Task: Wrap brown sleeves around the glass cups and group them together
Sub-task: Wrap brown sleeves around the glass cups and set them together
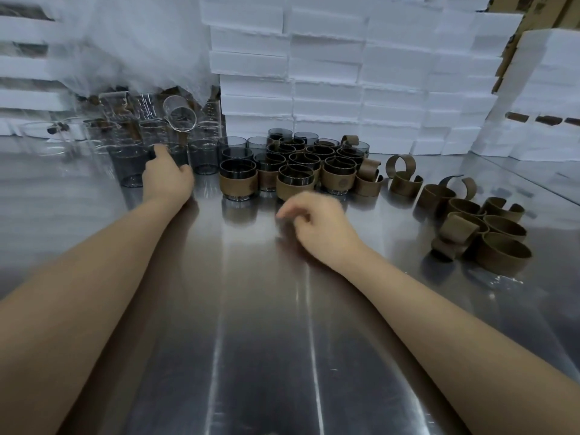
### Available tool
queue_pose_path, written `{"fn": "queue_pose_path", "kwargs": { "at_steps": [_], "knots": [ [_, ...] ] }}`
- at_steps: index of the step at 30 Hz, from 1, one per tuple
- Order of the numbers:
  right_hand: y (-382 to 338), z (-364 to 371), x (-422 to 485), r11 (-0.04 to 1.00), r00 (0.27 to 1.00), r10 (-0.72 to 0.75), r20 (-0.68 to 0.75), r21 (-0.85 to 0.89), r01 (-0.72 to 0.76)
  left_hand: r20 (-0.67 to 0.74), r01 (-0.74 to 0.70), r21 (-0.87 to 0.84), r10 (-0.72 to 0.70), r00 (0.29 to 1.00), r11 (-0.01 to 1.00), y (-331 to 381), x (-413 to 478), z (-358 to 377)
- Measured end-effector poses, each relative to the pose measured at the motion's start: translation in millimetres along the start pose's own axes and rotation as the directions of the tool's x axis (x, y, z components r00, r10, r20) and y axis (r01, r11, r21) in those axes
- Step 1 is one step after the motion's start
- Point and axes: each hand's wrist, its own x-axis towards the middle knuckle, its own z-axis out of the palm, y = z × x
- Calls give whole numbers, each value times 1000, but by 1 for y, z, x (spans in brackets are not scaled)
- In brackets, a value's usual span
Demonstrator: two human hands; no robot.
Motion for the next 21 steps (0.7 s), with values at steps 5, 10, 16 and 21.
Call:
{"fn": "queue_pose_path", "kwargs": {
  "at_steps": [5, 10, 16, 21],
  "knots": [
    [22, -14, 9, 988, 988, 39, -147, -139, -59, 2, -113, 56, 113, 994, 992, 6, -13, -1],
    [29, -12, 11, 983, 996, 82, 16, -169, -78, 17, -148, 120, 147, 989, 982, 8, -21, -3],
    [26, -12, 8, 991, 999, 32, -1, -127, -32, -37, -105, 71, 108, 993, 992, 8, -20, -3],
    [29, -13, 10, 989, 992, 62, -114, -127, -76, -66, -135, 56, 139, 988, 989, 8, -26, -4]
  ]
}}
